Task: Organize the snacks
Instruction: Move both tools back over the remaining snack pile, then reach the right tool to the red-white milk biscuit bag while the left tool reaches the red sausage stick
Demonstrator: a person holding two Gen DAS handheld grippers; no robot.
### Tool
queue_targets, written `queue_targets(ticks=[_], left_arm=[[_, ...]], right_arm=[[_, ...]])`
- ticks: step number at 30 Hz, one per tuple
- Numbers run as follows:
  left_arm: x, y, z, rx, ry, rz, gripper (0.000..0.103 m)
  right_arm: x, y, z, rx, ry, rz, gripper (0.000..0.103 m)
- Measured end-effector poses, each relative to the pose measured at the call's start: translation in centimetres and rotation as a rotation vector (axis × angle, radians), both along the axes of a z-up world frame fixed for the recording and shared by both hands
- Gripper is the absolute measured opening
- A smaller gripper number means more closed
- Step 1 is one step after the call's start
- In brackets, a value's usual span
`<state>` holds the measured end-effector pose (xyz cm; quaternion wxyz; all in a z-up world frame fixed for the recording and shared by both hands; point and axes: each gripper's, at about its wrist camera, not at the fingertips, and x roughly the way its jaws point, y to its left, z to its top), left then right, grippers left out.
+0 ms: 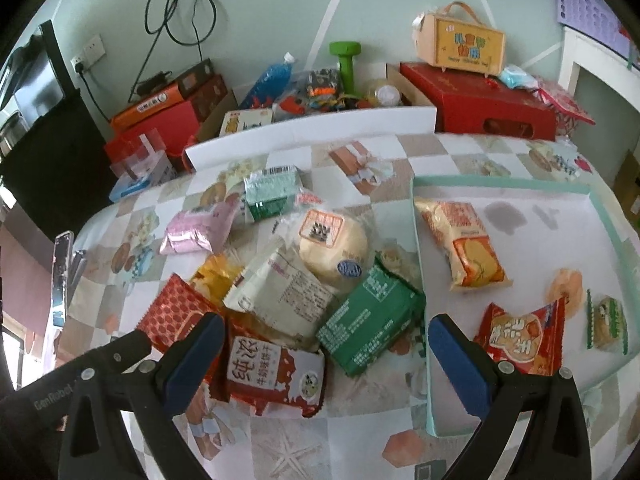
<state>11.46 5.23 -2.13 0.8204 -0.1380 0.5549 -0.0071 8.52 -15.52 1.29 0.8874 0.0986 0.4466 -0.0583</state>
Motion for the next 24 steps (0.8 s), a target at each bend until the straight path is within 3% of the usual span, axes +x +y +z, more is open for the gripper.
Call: queue_targets(ticks=[5,20,24], left_arm=[[0.0,-0.3,-0.4,0.018,0.016,0.000,0.102],[0.6,-0.2,-2.1,-0.090,0.070,0.024,0.102],[0.8,-0.6,-2.0,-0.128,0.048,0.024,0.102]], right_arm=[[0.2,-0.1,-1.0,0.007,0.045,0.003,0.103],[0.6,-0.8,-3.1,0.004,0.124,0.003,0.098],[0.5,-0.7,-2.9,0.000,0.120,0.014,0.098]])
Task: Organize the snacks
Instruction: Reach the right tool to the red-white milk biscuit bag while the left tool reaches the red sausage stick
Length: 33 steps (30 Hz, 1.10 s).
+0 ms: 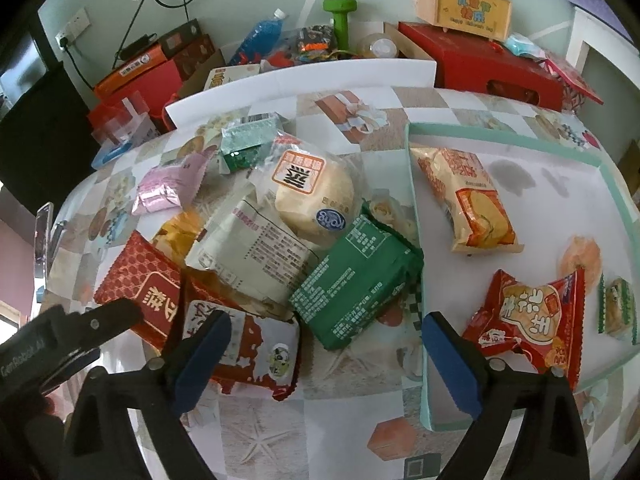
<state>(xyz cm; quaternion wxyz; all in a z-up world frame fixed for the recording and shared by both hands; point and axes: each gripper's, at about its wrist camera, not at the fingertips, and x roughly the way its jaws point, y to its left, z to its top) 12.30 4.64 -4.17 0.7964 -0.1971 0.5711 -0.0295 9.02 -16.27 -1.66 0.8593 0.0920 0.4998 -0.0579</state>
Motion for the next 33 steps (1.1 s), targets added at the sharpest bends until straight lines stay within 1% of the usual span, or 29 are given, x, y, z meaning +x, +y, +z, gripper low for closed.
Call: queue_targets(ticks=[2,4,6,7,9,10,12,13,15,20,26,33], left_arm=[[0.3,-0.2,0.1,0.001,-0.020,0.002,0.102],[0.4,-0.3,0.3,-0.006,-0.042,-0.003,0.095],[0.6,-0.5,0.4,-0.009,-0.061,-0.008,0.083],[0.7,-0.7,0.3,-0.014,-0.069,-0.016,0.082],[0.8,-0.7,0.3,-0.031,-0.077,-0.024,0.073],[0.8,-0.9,0.4,-0.044,-0.086,-0.031,0.070],[0.8,-1.2,0.6,-0.044,-0.099,-0.046,0.059],[0.7,-1.4,0.8,-0.042,-0.111,-0.057,0.057],[0.7,-1.7,1.0,-0.044,-0.120,-0.067,0.046],[0.6,-1.8,1.1,-0.046,-0.123,-0.074,0.041],[0.3,-1.2,0.9,-0.069,-0.099,-0.057,0.041],[0.2,-0.9,0.8,-0.072,-0.068,-0.048,0.043]], right_arm=[[-0.1,0.1,0.3,-0.005,-0.011,0.009,0.097],[-0.2,0.3,0.6,-0.016,-0.018,0.016,0.097],[-0.2,0.4,0.7,-0.016,-0.020,0.020,0.097],[-0.2,0.5,0.7,-0.013,-0.019,0.020,0.097],[-0.1,0.4,0.7,-0.012,-0.016,0.019,0.097],[-0.1,0.4,0.7,-0.011,-0.016,0.018,0.097],[-0.1,0.3,0.7,-0.009,-0.016,0.018,0.097],[-0.1,0.3,0.7,-0.008,-0.015,0.019,0.097],[-0.2,0.4,0.7,-0.009,-0.017,0.024,0.097],[-0.3,1.3,1.0,-0.007,-0.026,0.057,0.097],[-0.3,2.3,0.9,-0.009,-0.027,0.100,0.097],[0.0,3.2,-0.1,0.000,0.007,0.134,0.096]])
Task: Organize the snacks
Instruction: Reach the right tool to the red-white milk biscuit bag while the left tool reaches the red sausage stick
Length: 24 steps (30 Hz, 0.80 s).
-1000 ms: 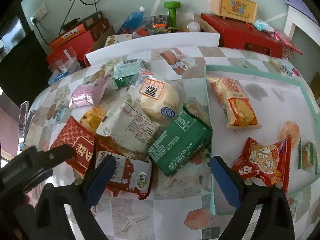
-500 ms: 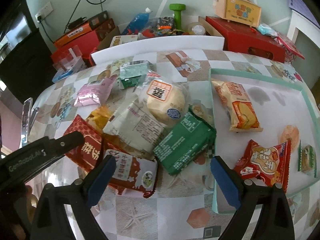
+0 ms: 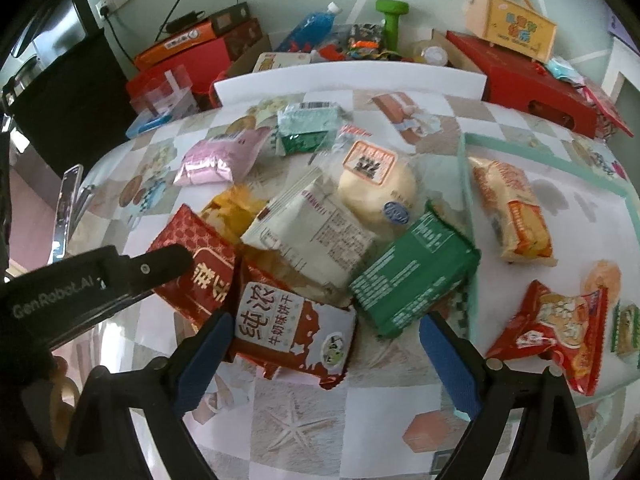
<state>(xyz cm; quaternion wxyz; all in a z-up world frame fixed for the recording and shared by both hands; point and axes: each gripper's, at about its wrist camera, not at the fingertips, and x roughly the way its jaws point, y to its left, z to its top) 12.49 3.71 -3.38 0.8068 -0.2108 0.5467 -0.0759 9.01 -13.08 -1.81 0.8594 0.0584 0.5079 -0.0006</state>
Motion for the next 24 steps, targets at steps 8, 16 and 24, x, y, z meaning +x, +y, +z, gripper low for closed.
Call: queue_targets(ticks=[8,16,24], left_arm=[[-0.3,0.7,0.0,0.009,0.027,0.022,0.048],[-0.7,1.8,0.4,0.008,0.034,0.067,0.049],[-0.9,2.6,0.3,-0.009,0.044,0.099,0.050]], right_arm=[[0.2,0.5,-0.8,0.009,0.017,0.020,0.094],[0.3,0.8,-1.1,0.017,0.021,0.034,0.089],[0.2,1.3,-0.9,0.010,0.027,0.058,0.085]])
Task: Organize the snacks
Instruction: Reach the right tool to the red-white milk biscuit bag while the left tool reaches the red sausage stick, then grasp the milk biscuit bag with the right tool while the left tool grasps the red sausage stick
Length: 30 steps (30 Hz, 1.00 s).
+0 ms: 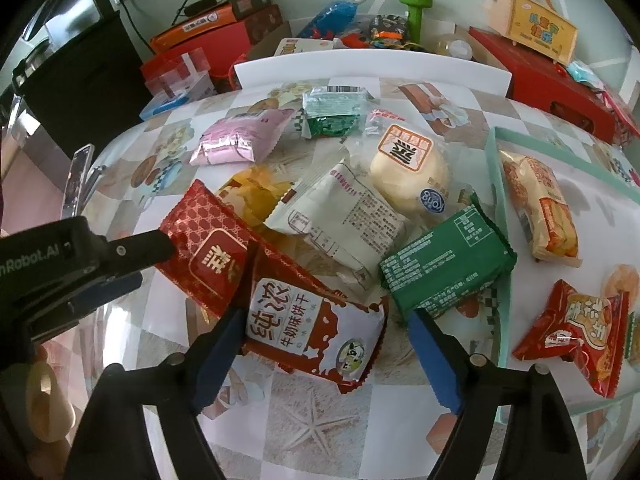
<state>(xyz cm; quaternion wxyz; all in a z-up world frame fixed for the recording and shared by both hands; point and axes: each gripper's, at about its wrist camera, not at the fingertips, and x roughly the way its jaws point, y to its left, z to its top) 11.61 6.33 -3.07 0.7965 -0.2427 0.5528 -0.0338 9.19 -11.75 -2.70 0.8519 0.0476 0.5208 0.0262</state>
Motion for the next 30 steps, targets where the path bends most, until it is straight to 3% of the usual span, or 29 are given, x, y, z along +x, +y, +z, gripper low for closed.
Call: queue_targets(ticks=[11,30], left_arm=[[-0.2,0.1,-0.3,-0.009,0.015,0.006,0.050],[-0.3,-0.2,-0.4,0.003,0.029,0.003,0.055]], right_arm=[[-0.5,-0.6,0.6,0.012,0.014,0.058,0.085],[-2.0,0.0,-0.1,-0.151,0.077,0.173,0.085]])
